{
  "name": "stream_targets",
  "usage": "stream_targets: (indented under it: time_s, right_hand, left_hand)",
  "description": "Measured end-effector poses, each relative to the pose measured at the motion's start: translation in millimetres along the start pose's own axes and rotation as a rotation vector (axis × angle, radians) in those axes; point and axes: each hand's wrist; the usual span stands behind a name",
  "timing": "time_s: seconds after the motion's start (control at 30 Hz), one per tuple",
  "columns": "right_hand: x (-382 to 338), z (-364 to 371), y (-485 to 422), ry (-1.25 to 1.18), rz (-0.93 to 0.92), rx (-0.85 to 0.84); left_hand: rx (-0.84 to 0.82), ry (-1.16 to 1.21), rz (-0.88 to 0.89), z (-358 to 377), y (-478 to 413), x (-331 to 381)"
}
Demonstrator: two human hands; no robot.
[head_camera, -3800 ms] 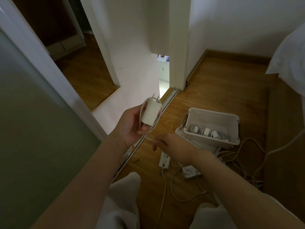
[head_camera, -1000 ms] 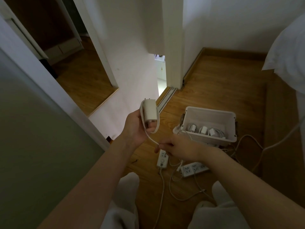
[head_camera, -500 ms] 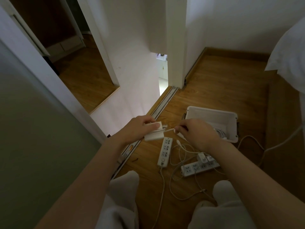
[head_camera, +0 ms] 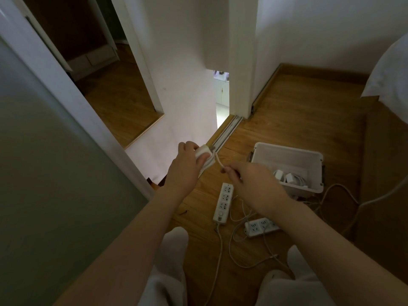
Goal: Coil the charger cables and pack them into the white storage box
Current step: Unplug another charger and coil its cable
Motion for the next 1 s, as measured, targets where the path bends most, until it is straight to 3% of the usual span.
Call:
stream_targets:
  time_s: [0.13,0.3,0.43,0.5,0.67,0.83,0.9,1.0]
  right_hand:
    - [-18,14,8,0.007,-0.102,-0.084]
    - [-33,29,17,0.073,-0.199,-0.224]
    - [-25,30,18,0.052,-0.159,-0.243]
    - [-18,27,14,-0.024,-0.087,-0.254]
    - [6,16,0,-0.079,0.053,-0.255]
    - [19,10,-5,-0.022,0.072,-0.172]
    - [21,9,-6,0.034,0.069,-0.151]
    - [29,4,-9,0.084,0.105,-0.072]
  left_hand:
    - [0.035,0.234,-0.27,5,-3,6]
    - [-0.061,0.683,-0.723,-1,-9,19]
    - [-0.188,1.336,-0.983,-14,-5,27]
    - [-0.232,1.509,-1.046,-19,-4,24]
    - [-0.36,1.438,-0.978,-26,-5,25]
    - [-0.518,1.342,-0.836,-32,-6,23]
    - [-0.533,1.166,-0.728,-33,-6,23]
    - [-0.492,0.638,-0.54,-33,-5,23]
Point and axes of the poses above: each hand's wrist, its own y-axis away from the middle knuckle, its own z-axis out of the palm, x = y × z, and after that the axes turned 9 degrees about x, right-handed
